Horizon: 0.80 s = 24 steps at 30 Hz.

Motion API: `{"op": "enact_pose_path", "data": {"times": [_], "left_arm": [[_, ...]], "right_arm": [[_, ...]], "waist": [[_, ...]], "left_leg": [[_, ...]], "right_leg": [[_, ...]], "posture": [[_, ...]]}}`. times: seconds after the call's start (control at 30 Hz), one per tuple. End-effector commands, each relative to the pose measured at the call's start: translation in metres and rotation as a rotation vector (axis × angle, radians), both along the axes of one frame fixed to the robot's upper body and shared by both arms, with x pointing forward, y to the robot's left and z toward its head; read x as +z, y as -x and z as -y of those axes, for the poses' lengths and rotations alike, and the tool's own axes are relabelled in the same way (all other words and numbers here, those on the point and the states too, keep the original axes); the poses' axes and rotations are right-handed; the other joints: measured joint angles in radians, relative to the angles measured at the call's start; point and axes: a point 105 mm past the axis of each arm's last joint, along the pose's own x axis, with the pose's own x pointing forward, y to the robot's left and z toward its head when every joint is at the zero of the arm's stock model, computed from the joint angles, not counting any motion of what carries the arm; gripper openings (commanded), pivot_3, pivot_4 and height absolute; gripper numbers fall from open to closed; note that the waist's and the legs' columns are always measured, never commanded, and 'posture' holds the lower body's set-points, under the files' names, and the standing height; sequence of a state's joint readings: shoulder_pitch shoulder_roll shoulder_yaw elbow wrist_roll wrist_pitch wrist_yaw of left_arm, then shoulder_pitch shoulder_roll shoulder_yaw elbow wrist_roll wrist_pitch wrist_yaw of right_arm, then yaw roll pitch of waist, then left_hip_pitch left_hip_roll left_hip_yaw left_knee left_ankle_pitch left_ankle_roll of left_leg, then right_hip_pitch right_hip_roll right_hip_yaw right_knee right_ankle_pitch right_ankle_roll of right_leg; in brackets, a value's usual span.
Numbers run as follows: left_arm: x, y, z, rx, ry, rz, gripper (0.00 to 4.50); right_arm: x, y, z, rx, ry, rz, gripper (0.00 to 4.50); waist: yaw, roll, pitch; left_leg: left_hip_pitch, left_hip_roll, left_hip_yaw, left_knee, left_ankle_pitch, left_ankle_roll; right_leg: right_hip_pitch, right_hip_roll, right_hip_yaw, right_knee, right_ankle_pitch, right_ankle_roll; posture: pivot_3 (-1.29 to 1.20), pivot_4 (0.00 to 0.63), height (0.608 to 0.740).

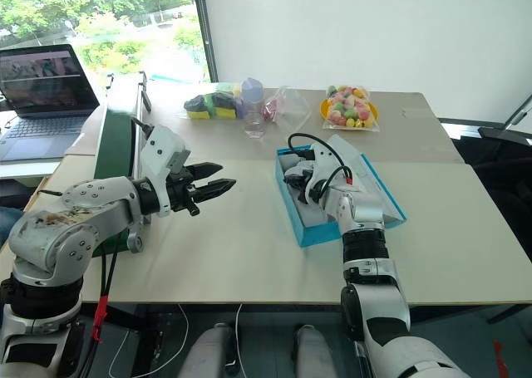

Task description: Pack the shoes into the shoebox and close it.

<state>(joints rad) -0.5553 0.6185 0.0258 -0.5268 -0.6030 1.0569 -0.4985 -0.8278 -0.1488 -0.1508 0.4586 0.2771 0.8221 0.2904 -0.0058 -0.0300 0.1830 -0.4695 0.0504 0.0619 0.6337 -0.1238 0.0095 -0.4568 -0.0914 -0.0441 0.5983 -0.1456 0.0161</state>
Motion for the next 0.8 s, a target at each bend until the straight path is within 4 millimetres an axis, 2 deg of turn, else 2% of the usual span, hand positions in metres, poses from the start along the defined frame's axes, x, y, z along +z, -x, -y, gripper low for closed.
{"op": "enact_pose_path", "data": {"times": [0.03, 0.13, 0.2, 0.3, 0.4, 0.43, 0.53, 0.63, 0.7, 0.8], "left_arm": [[0.012, 0.004, 0.002, -0.007, 0.008, 0.049, 2.28], [0.012, 0.004, 0.003, -0.009, 0.009, 0.049, 2.28], [0.012, 0.003, 0.004, -0.013, 0.011, 0.050, 2.28], [0.011, 0.002, 0.009, -0.034, 0.018, 0.052, 2.28], [0.012, 0.001, 0.012, -0.054, 0.020, 0.054, 2.28], [0.013, 0.002, 0.015, -0.076, 0.019, 0.056, 2.28], [0.015, 0.001, 0.021, -0.124, 0.016, 0.057, 2.28], [0.015, -0.002, 0.025, -0.154, 0.013, 0.055, 2.28], [0.015, -0.002, 0.029, -0.182, 0.016, 0.051, 2.28], [0.015, -0.001, 0.037, -0.242, 0.020, 0.040, 2.28]], "right_arm": [[-0.005, -0.004, 0.021, -0.059, 0.126, 0.005, 0.01], [-0.001, -0.004, 0.022, -0.049, 0.154, 0.020, 0.01], [0.009, -0.005, 0.021, -0.044, 0.148, 0.046, 0.01], [0.048, -0.001, 0.019, -0.003, 0.110, 0.129, 0.01], [0.073, 0.006, 0.017, 0.035, 0.106, 0.175, 0.01], [0.093, 0.014, 0.013, 0.074, 0.078, 0.208, 0.01], [0.129, 0.034, 0.012, 0.143, 0.028, 0.266, 0.01], [0.133, 0.047, 0.029, 0.137, 0.097, 0.272, 0.01], [0.124, 0.054, 0.053, 0.089, 0.174, 0.246, 0.01], [0.104, 0.071, 0.099, -0.024, 0.269, 0.174, 0.01]], "waist": [[0.001, 0.000, 0.000], [0.004, 0.000, 0.000], [0.004, 0.000, 0.000], [0.006, 0.001, 0.000], [0.005, 0.001, 0.001], [0.005, 0.001, 0.001], [0.003, 0.002, 0.001], [0.004, 0.002, 0.001], [0.015, 0.002, 0.001], [0.028, 0.002, 0.001]], "left_leg": [[0.000, 0.000, 0.000, 0.000, 0.000, 0.000], [0.000, 0.000, 0.000, 0.000, 0.000, 0.000], [-0.001, 0.000, 0.000, 0.000, 0.000, 0.000], [-0.002, 0.000, 0.000, -0.001, 0.000, 0.000], [-0.004, 0.000, 0.000, -0.001, 0.000, 0.000], [-0.004, 0.000, 0.000, -0.001, 0.000, 0.000], [-0.005, 0.000, 0.000, -0.001, 0.000, 0.000], [-0.004, 0.000, 0.000, -0.002, 0.000, 0.000], [-0.004, 0.000, 0.000, -0.002, 0.000, 0.000], [-0.005, -0.001, 0.001, -0.001, 0.000, 0.000]], "right_leg": [[0.000, 0.000, 0.000, -0.001, 0.000, 0.000], [0.000, 0.000, 0.000, -0.002, 0.000, 0.000], [0.000, 0.000, 0.000, -0.002, 0.000, 0.000], [-0.001, 0.000, 0.000, -0.002, 0.000, 0.000], [-0.003, 0.000, 0.000, -0.002, 0.000, 0.000], [-0.003, 0.000, 0.000, -0.002, 0.000, 0.000], [-0.004, 0.001, 0.000, -0.003, 0.000, 0.000], [-0.004, 0.001, 0.000, -0.003, 0.000, 0.000], [-0.002, 0.001, 0.000, -0.004, -0.001, 0.000], [-0.002, -0.001, -0.001, -0.005, -0.001, 0.000]], "posture": [[0.00, 0.150, 0.739], [0.00, 0.150, 0.739], [0.00, 0.150, 0.739], [0.00, 0.150, 0.739], [0.00, 0.150, 0.739], [0.00, 0.150, 0.739], [0.00, 0.150, 0.739], [0.00, 0.150, 0.739], [0.00, 0.150, 0.739], [0.00, 0.150, 0.739]]}}
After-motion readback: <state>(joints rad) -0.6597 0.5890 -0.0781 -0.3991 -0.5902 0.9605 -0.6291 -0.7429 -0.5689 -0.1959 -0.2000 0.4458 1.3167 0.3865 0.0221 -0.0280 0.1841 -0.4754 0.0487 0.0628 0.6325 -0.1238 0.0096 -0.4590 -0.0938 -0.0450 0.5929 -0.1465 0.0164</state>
